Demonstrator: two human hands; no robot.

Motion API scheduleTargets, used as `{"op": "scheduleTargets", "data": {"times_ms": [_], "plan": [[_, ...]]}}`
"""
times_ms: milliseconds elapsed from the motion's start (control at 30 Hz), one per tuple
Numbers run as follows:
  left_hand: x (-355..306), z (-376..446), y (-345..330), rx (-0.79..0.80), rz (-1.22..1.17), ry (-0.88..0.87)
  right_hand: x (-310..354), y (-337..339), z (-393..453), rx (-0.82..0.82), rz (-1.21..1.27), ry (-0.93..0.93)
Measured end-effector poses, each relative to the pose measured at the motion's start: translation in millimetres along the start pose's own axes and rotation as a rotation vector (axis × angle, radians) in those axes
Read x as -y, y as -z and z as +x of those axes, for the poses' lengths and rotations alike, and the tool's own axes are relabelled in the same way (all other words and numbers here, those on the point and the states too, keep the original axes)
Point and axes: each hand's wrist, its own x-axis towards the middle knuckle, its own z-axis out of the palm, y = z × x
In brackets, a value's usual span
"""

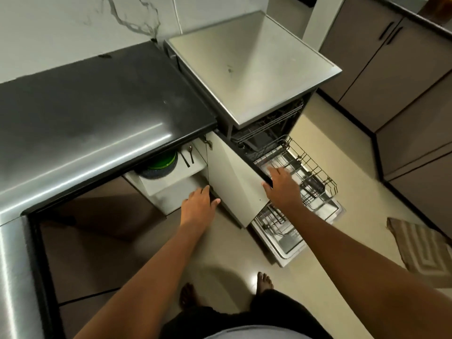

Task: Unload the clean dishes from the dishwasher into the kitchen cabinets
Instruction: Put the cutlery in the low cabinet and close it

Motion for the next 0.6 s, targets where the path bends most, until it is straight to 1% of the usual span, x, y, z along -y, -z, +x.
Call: {"op": "scheduleTargets", "data": {"times_ms": [67, 100, 200, 267, 400, 600], "plan": [[-19.5, 1.7, -9.9, 0.005, -0.051, 0.029, -18.1, -2.4, 5.7, 0.125, 0.169, -0.015], [-30.8, 2.0, -14.0, 0.010, -0.077, 0.041, -23.6, -2.9, 8.2, 0.148, 0.244, -0.023], [-61.3, 1.3, -27.5, 0.040, -0.201, 0.099, -37.3, -7.3, 17.7, 0.095, 0.385, -0.046], [-77.0, 1.3, -36.3, 0.038, -0.306, 0.149, -43.6, -11.2, 23.1, 0.107, 0.478, -0.074], [-95.9, 1.5, -49.1, -0.010, -0.467, 0.221, -52.4, -19.4, 28.8, 0.154, 0.577, -0.079], [-91.3, -20.7, -60.8, -0.002, -0.615, 0.245, -36.6, -30.2, 19.8, 0.239, 0.664, -0.086]]}}
